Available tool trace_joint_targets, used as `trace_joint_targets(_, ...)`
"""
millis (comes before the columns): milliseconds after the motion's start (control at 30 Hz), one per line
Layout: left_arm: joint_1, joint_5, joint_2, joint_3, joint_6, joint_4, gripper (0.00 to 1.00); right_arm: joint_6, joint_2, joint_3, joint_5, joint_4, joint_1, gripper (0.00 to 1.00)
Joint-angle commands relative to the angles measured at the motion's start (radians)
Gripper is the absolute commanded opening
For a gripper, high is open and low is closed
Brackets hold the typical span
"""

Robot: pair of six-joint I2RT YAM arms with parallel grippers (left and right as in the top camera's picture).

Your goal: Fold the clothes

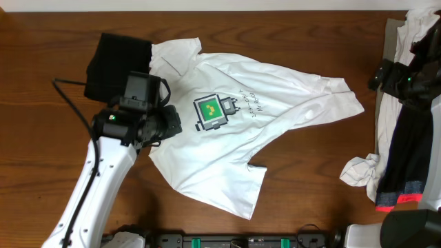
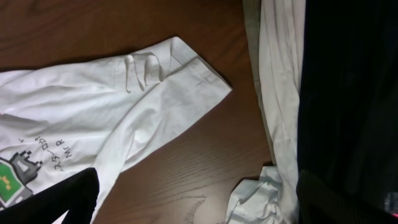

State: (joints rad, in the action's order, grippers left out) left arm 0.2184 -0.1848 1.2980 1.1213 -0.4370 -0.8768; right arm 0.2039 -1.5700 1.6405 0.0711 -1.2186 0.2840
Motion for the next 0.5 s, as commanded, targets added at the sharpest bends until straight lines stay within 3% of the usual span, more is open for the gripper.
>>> trace_joint_targets(0,-0.004,-0.006,-0.006,0.007,0.002,0.011,0.15,0.005,-0.007,-0.002,0.012,0.002,0.005,0.99)
trace_joint_targets(67,-0.004,-0.006,-0.005,0.007,0.002,0.011,0.16,0.005,-0.007,-0.002,0.012,0.021,0.005,0.99)
trace_joint_targets(133,-0.004,-0.006,-0.005,0.007,0.002,0.011,0.32,0.005,-0.007,-0.002,0.012,0.056,0.005,0.99)
trace_joint_targets(200,-0.004,-0.006,-0.005,0.007,0.002,0.011,0.72,0.003,-0.005,0.002,0.034,0.062,0.005,0.99)
trace_joint_targets(267,-0.004,-0.006,-0.005,0.007,0.002,0.011,0.98,-0.058,-0.003,0.002,0.176,0.084,0.003,0.99)
trace_joint_targets(367,-0.004,-0.006,-0.005,0.007,0.002,0.011,0.98,-0.152,-0.013,0.001,0.37,0.172,-0.013,0.93)
trace_joint_targets(467,-0.004,-0.006,-0.005,0.007,0.002,0.011,0.98,-0.153,-0.038,0.001,0.369,0.274,-0.037,0.82)
